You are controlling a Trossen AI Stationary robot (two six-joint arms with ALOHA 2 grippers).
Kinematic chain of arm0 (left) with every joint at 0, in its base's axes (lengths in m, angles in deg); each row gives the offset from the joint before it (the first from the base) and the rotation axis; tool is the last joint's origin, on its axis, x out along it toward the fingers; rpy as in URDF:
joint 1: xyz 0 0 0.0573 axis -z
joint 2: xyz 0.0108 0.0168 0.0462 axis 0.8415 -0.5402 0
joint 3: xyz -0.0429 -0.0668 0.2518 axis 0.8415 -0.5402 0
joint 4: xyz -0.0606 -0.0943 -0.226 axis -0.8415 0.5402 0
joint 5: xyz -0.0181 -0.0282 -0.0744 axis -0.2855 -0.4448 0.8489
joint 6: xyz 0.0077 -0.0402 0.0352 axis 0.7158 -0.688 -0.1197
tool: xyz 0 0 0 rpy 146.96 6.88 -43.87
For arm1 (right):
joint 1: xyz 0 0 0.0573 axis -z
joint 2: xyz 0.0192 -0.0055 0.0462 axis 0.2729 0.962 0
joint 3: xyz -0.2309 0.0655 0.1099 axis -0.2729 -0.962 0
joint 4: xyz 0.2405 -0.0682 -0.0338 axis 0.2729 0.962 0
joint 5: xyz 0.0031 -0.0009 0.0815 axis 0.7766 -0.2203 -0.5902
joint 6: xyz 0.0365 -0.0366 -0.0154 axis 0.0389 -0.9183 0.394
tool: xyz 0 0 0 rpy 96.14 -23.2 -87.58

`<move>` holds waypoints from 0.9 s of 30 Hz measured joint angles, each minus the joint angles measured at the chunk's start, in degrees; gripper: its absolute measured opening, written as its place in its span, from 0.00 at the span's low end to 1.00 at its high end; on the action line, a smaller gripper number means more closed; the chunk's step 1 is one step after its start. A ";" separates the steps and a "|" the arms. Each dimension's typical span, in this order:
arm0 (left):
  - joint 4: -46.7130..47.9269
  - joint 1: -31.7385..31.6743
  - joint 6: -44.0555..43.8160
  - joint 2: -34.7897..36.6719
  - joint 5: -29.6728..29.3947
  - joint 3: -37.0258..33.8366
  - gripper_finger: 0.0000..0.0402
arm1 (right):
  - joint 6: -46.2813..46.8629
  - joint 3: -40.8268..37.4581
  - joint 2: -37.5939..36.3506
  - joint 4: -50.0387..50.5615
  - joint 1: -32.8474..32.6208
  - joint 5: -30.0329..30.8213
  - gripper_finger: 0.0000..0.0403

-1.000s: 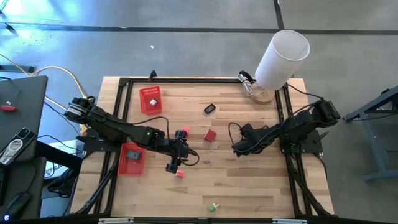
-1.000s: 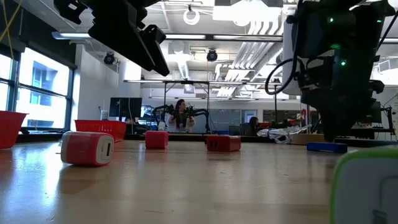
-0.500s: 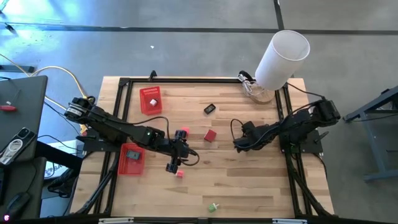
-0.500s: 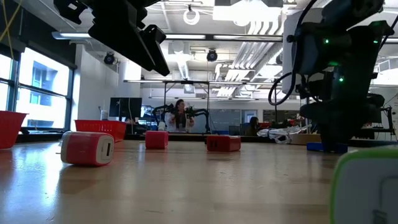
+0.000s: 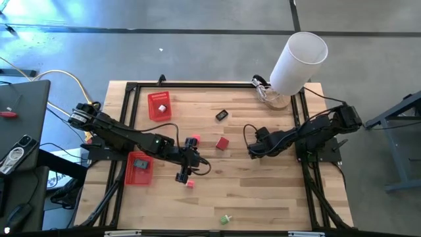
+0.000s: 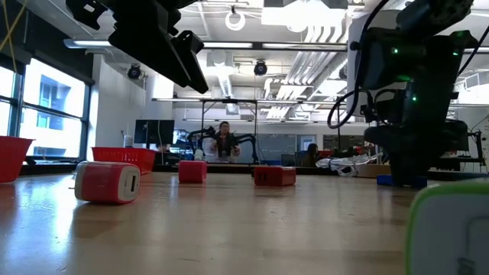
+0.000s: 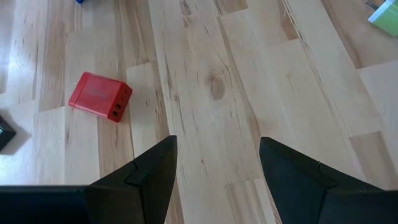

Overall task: Pick & Place Office items
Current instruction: Put the blue digital clock into the bottom red bin

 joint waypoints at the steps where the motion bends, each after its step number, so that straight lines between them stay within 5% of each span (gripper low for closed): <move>1: 0.01 0.00 0.00 0.00 0.00 -0.01 0.54 | -0.01 -0.02 0.02 -0.30 0.00 -0.17 0.47; 6: 0.01 0.00 -0.02 0.01 0.01 -0.06 0.54 | -0.05 -0.04 0.07 -0.32 0.02 -0.86 0.34; 21: -0.82 1.78 -2.10 0.01 -0.39 -1.32 0.54 | -2.64 -0.08 -0.08 -3.81 -4.34 3.52 0.34; 27: -1.09 4.56 6.27 0.01 -8.20 -1.32 0.54 | -5.99 5.44 -0.17 -7.27 -8.22 -0.93 0.34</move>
